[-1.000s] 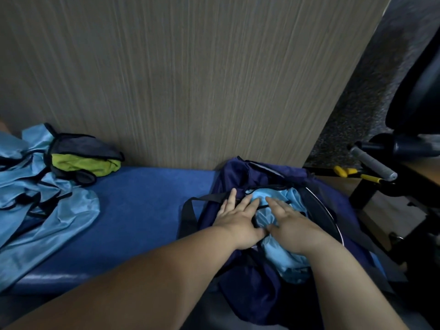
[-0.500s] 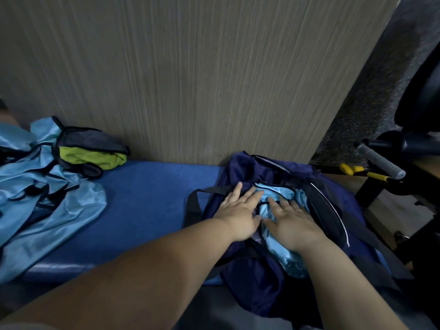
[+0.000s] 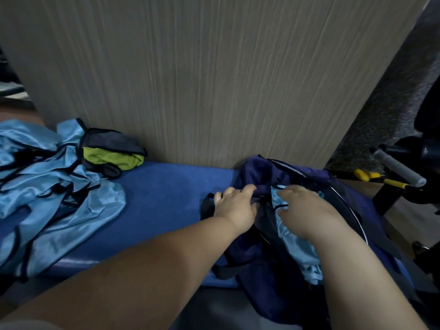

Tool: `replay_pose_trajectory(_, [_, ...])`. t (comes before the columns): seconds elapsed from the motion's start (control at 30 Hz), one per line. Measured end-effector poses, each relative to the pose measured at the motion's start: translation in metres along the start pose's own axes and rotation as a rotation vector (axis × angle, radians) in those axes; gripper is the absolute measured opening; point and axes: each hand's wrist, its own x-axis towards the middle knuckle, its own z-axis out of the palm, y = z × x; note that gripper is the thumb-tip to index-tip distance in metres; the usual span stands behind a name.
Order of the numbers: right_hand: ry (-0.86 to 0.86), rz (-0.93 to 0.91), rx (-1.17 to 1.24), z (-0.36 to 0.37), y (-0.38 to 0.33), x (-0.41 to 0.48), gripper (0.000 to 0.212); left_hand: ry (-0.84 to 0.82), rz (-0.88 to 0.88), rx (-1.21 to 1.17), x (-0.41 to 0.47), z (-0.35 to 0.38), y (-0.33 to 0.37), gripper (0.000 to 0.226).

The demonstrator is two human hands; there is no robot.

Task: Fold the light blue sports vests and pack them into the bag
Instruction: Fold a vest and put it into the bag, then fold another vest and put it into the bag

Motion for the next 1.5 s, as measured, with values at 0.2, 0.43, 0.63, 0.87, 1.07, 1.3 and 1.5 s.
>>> replay_pose_trajectory(0.2, [0.084,-0.044,0.045,0.018,0.007,0.018,0.053,0.014,-0.063,0.025,0.025,0.001,0.004,0.040])
replay_pose_trajectory(0.43, [-0.078,0.007,0.029,0.051,0.024,0.032,0.064,-0.003,-0.109,0.026,0.041,0.007,0.008,0.034])
replay_pose_trajectory(0.63, [-0.198,0.029,-0.093,0.053,0.028,0.037,0.065,-0.008,-0.325,-0.388,0.061,0.010,0.009,0.034])
replay_pose_trajectory(0.87, [-0.120,0.049,0.038,0.046,0.028,0.034,0.055,-0.127,-0.226,-0.178,0.052,0.001,0.007,0.046])
replay_pose_trajectory(1.07, [0.299,-0.022,0.243,0.003,-0.016,0.017,0.041,-0.016,-0.114,-0.125,0.021,-0.031,-0.027,0.047])
replay_pose_trajectory(1.3, [0.119,-0.459,0.259,0.037,-0.124,0.007,0.080,0.183,-0.239,0.155,-0.028,-0.093,-0.149,0.043])
replay_pose_trajectory(1.5, [-0.090,-0.636,0.198,0.078,-0.224,0.010,0.052,0.175,-0.427,0.271,-0.091,-0.133,-0.239,0.048])
